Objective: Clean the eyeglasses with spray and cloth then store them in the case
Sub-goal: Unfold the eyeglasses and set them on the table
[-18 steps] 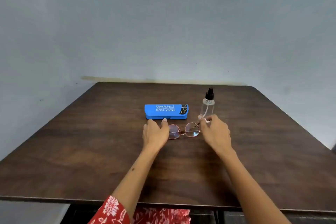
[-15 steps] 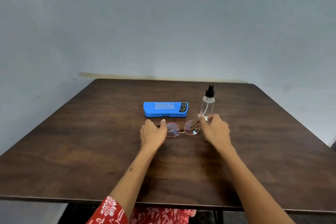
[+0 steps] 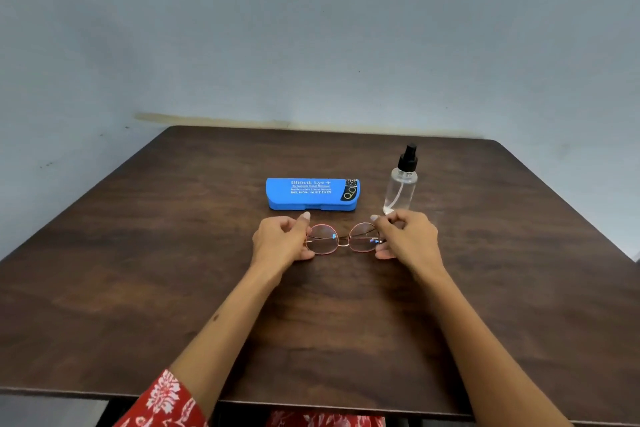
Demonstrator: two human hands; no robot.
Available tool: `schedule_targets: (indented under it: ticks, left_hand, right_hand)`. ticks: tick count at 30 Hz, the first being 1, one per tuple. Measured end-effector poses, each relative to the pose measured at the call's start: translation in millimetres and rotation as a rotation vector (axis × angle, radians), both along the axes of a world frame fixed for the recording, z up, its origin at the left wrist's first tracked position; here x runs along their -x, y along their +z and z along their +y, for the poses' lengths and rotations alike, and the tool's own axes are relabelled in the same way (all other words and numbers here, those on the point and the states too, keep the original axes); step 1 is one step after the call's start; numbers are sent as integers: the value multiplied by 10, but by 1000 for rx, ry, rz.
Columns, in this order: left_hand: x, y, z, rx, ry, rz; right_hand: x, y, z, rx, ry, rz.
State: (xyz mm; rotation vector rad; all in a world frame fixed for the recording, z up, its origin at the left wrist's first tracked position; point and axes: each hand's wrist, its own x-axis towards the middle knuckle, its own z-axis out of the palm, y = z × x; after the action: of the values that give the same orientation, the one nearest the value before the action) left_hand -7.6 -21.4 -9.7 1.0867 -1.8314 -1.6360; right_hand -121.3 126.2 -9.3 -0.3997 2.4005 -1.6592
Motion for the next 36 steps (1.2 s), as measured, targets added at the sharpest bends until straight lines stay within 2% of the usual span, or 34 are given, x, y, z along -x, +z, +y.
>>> schedule_targets:
  ticks: [7,13,16,20,25,33,36]
  left_hand:
    - [95,33,-74,67,-145,15]
    - [100,20,-66,276,-309,15]
    - [72,-20,-17,447,-278,21]
    - [67,-56,54,555,-252,61]
    - [73,-97,70,583,-223,85]
    - [71,-94,103,645,-232,73]
    - [70,-105,107,671,-235,82]
  right_hand:
    - [-145,-110,10,55,-144,189]
    - [-201,-119,60,23,-161,318]
    - [-190,-144,37,30,-168,323]
    - [-171,-182,3,-54,-111,421]
    - [-150,-210,-10,-174,-75,533]
    - [-155,-226,3,-293,-27,593]
    - [-161,-234,2,-276,-20,665]
